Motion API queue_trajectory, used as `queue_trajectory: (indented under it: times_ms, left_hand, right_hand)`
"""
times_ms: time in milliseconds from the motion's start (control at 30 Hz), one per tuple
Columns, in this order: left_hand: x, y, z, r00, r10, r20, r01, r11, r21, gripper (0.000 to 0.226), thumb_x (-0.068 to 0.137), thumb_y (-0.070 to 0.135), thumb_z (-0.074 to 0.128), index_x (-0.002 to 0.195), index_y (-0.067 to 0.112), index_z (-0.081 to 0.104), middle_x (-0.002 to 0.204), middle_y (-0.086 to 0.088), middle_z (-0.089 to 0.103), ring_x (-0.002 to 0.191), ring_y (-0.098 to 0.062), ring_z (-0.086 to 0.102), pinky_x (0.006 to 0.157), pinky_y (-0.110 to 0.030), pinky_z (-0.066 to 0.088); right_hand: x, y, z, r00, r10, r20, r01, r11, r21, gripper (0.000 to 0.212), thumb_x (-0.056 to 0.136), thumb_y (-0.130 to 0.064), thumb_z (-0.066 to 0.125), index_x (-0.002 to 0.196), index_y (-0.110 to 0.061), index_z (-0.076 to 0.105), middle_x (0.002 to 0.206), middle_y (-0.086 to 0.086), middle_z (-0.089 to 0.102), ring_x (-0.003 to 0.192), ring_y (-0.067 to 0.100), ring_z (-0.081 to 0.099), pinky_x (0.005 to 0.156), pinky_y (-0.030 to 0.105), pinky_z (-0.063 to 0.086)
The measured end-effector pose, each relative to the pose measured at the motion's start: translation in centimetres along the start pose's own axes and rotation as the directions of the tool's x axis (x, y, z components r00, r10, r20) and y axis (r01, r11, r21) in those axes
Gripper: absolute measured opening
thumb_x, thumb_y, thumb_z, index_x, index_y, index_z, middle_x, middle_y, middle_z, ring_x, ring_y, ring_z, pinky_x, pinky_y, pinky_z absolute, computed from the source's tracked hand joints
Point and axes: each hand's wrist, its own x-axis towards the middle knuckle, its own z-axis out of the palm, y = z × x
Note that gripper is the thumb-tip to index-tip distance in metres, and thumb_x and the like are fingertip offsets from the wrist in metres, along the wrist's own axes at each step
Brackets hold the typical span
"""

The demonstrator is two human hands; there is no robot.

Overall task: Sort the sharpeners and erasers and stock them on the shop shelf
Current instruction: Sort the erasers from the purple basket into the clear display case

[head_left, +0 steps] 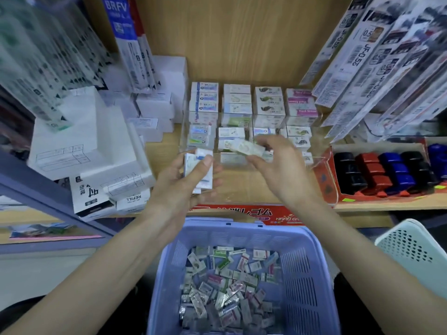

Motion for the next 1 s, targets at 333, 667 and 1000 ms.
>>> queue_trajectory:
  times_ms: [333,667,1000]
  left_hand:
    - [0.5,1.9,-1.1,0.987,-0.14,0.08,0.154,0.962,-0.223,0.047,0.099,0.048,0.027,0.098,0.017,0.061,0.076,-0.003,0.072,0.05,-0.01,0.057,0.042,-0.014,0.038]
    - [0.2,1.3,-1.2,0.984,-0.078,0.157,0.113,0.968,-0.224,0.031,0.089,0.011,0.053,0.12,0.012,0.055,0.103,-0.007,0.072,0.081,-0.017,0.07,0.056,-0.022,0.054]
    - [-0.3,-0.1,-0.2,0.989,-0.079,0.122,0.088,0.994,-0.067,0.043,0.057,0.028,0.076,0.096,0.019,0.058,0.087,-0.005,0.066,0.075,-0.017,0.067,0.053,-0.024,0.052]
  right_hand:
    - [6.2,-0.1,3.5,0.974,-0.141,0.176,0.202,0.891,-0.406,0.021,0.087,-0.018,0.065,0.107,-0.014,0.064,0.11,0.005,0.065,0.114,0.024,0.045,0.089,0.031,0.028]
    - [4.7,-1.7,2.2,0.986,-0.131,0.1,0.153,0.955,-0.255,0.017,0.092,-0.023,0.056,0.101,-0.016,0.069,0.102,-0.001,0.064,0.106,0.022,0.049,0.093,0.029,0.028]
    - [-6.6,-4.5,-0.5,0.933,0.03,0.357,-0.2,0.87,0.451,0.026,0.082,-0.019,0.071,0.102,-0.028,0.058,0.091,-0.008,0.064,0.085,0.008,0.061,0.078,0.021,0.05]
